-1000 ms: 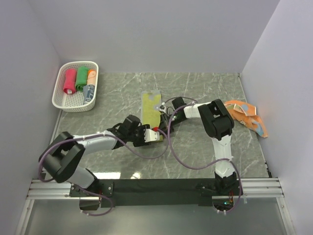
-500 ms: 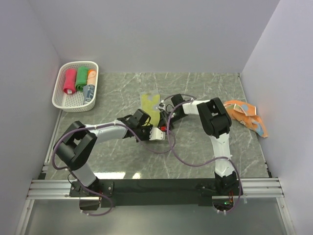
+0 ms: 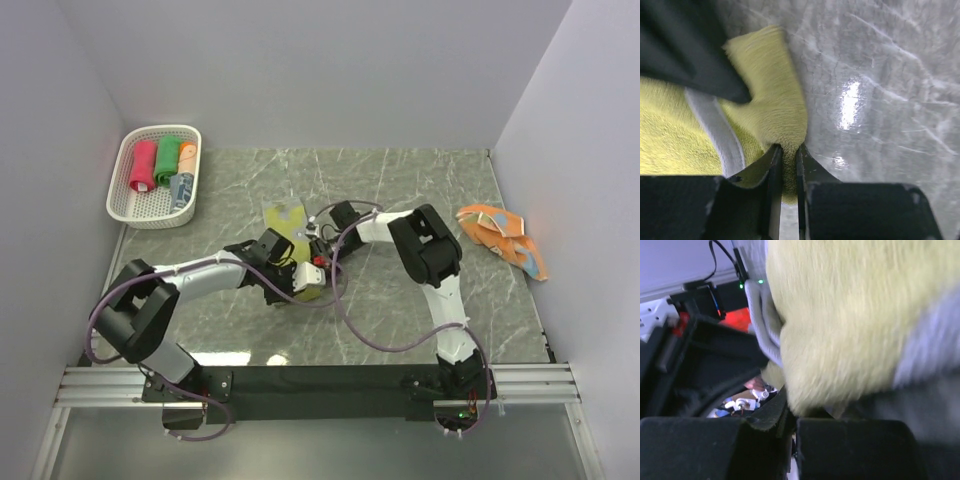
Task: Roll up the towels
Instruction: Roll the towel
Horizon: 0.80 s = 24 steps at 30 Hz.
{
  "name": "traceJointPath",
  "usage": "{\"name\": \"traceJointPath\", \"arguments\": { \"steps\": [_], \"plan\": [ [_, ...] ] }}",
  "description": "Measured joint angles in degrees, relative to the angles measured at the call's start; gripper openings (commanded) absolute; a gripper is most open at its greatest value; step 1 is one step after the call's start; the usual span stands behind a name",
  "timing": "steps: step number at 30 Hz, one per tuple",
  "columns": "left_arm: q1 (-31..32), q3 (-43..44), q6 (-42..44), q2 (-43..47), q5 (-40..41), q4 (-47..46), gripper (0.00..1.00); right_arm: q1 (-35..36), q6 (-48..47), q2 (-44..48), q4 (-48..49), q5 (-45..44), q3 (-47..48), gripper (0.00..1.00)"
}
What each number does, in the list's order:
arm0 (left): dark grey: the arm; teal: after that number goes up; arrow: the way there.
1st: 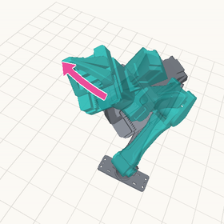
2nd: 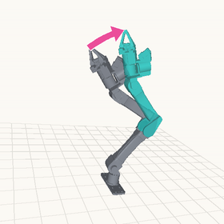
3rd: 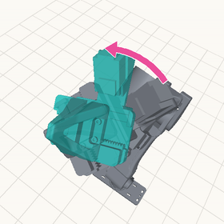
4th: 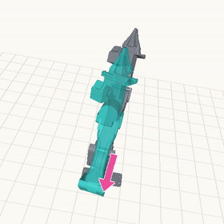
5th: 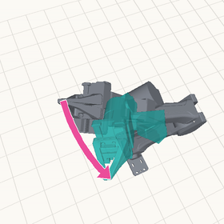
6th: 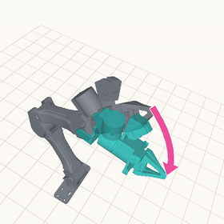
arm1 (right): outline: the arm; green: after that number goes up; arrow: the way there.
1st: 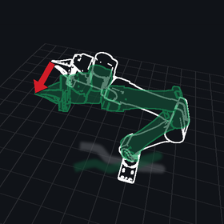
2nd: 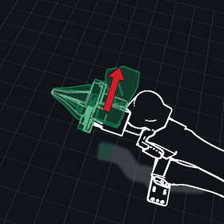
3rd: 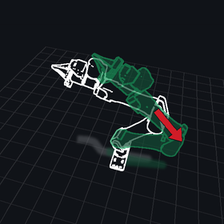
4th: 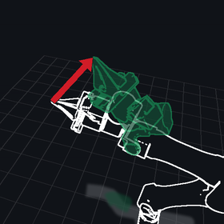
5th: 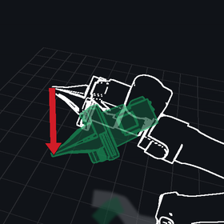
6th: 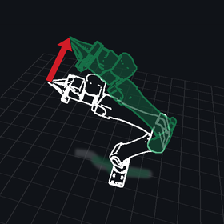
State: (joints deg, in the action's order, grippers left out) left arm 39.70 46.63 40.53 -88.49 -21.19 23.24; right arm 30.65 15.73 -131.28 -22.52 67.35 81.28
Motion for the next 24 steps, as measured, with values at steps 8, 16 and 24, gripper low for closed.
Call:
{"name": "traceJointPath", "arguments": {
  "steps": [8,16,24],
  "plan": [
    [-10.43,11.15,-1.73,-11.41,-16.50,12.52,0.05,-6.71,-3.13,13.51,-0.96,-6.12,-10.47,0.45],
    [-18.36,26.23,0.37,-28.68,-30.32,33.09,0.09,-10.80,-12.72,31.93,0.00,-16.24,-13.35,0.40],
    [-23.41,36.11,1.86,-40.41,-34.18,48.96,0.13,-1.68,-24.65,44.72,6.03,-26.91,-19.71,0.41]
  ]
}}
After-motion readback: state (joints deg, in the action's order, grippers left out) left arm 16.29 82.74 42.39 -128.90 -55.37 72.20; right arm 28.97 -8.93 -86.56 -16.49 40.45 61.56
